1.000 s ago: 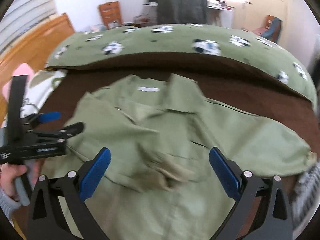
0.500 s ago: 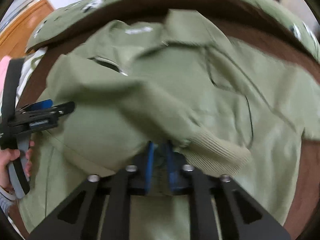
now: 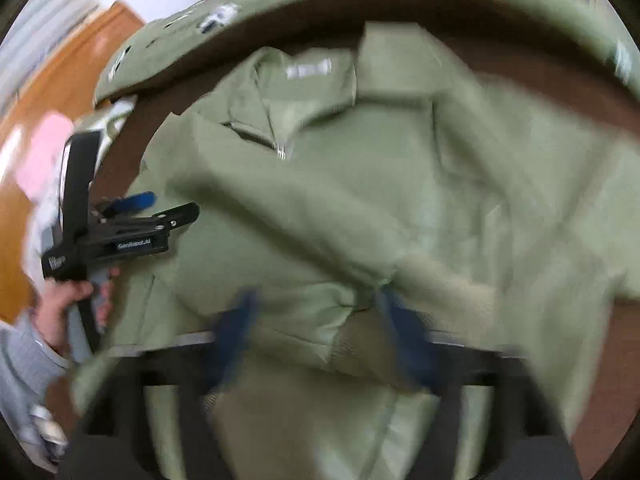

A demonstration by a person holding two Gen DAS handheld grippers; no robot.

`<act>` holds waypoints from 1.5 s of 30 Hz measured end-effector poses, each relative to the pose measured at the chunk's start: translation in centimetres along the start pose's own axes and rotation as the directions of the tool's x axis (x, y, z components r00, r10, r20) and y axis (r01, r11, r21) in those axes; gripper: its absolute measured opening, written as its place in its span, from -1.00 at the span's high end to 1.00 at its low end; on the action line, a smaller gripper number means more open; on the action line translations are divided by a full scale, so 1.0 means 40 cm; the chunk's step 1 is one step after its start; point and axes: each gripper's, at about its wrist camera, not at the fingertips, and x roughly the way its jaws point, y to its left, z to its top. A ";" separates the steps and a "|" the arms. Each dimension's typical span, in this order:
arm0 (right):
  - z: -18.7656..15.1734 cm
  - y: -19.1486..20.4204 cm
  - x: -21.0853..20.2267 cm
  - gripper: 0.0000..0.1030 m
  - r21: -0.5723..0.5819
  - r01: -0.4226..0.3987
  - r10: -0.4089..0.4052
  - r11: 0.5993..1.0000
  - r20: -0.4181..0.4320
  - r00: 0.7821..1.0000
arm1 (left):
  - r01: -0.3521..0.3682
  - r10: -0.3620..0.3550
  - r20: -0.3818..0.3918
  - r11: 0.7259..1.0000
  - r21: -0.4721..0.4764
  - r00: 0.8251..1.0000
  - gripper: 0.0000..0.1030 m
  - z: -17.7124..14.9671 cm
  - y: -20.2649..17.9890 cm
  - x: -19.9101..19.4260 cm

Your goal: Fold large clothes

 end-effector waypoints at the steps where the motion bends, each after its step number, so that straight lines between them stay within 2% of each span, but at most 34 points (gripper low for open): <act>1: 0.000 0.007 -0.046 -0.73 -0.028 0.023 -0.022 0.999 0.038 0.999 | 0.006 -0.006 0.009 1.000 0.002 1.000 -0.88 0.001 -0.010 -0.020; 4: 0.000 -0.027 -0.142 -0.73 -0.009 0.098 -0.097 0.995 0.084 0.992 | 0.019 -0.020 0.042 1.000 0.015 0.999 -0.88 0.011 -0.055 -0.086; 7: 0.005 -0.111 -0.230 -0.73 0.050 0.176 -0.180 0.983 0.116 0.977 | 0.057 -0.058 0.060 0.998 0.012 0.997 -0.88 0.030 -0.118 -0.155; 9: 0.008 -0.201 -0.291 -0.73 0.117 0.225 -0.239 0.967 0.120 0.964 | 0.093 -0.094 0.069 0.996 0.010 0.993 -0.88 0.041 -0.165 -0.198; 12: 0.007 -0.366 -0.367 -0.74 0.204 0.314 -0.342 0.927 0.116 0.933 | 0.125 -0.126 0.099 0.992 0.021 0.987 -0.88 0.090 -0.283 -0.235; 15: -0.027 -0.556 -0.433 -0.75 0.273 0.383 -0.423 0.882 0.102 0.901 | 0.153 -0.154 0.101 0.988 0.021 0.983 -0.88 0.119 -0.378 -0.237; 18: -0.030 -0.778 -0.451 -0.76 0.334 0.449 -0.494 0.829 0.059 0.867 | 0.159 -0.160 0.098 0.987 0.019 0.982 -0.88 0.136 -0.469 -0.211; 20: -0.032 -0.888 -0.445 -0.76 0.361 0.466 -0.513 0.807 0.040 0.857 | 0.148 -0.149 0.088 0.989 0.021 0.985 -0.88 0.138 -0.518 -0.174; 22: -0.030 -0.975 -0.419 -0.76 0.332 0.500 -0.533 0.800 0.009 0.846 | 0.131 -0.132 0.069 0.991 0.019 0.989 -0.88 0.134 -0.557 -0.130; 23: -0.030 -1.013 -0.392 -0.76 0.295 0.536 -0.554 0.791 -0.025 0.832 | 0.121 -0.122 0.066 0.993 0.013 0.990 -0.88 0.131 -0.571 -0.110; 24: -0.031 -1.039 -0.369 -0.75 0.273 0.545 -0.554 0.793 -0.051 0.831 | 0.116 -0.116 0.068 0.993 0.007 0.991 -0.88 0.125 -0.579 -0.101; 28: -0.052 -1.145 -0.276 -0.75 0.258 0.518 -0.505 0.816 -0.118 0.855 | 0.110 -0.109 0.012 0.994 -0.015 0.994 -0.88 0.107 -0.601 -0.015; 32: -0.066 -1.203 -0.212 -0.75 0.301 0.495 -0.476 0.815 -0.137 0.869 | 0.072 -0.070 -0.030 0.996 0.056 0.997 -0.88 0.082 -0.626 0.043; 35: -0.077 -1.232 -0.167 -0.75 0.307 0.496 -0.468 0.812 -0.162 0.868 | 0.079 -0.078 -0.011 0.993 0.083 0.997 -0.90 0.071 -0.625 0.057; 40: -0.112 -1.260 -0.118 -0.69 0.351 0.450 -0.408 0.821 -0.189 0.893 | 0.085 -0.086 0.006 0.993 0.084 0.996 -0.90 0.068 -0.618 0.061; 41: -0.116 -1.263 -0.114 -0.67 0.360 0.440 -0.398 0.823 -0.187 0.898 | 0.083 -0.084 0.010 0.993 0.086 0.996 -0.90 0.067 -0.619 0.061; 43: -0.119 -1.267 -0.109 -0.45 0.367 0.411 -0.369 0.835 -0.181 0.912 | 0.079 -0.081 0.015 0.993 0.090 0.997 -0.90 0.068 -0.622 0.060; 45: -0.121 -1.262 -0.105 -0.32 0.363 0.397 -0.354 0.843 -0.180 0.918 | 0.079 -0.081 0.016 0.993 0.090 0.997 -0.90 0.067 -0.622 0.060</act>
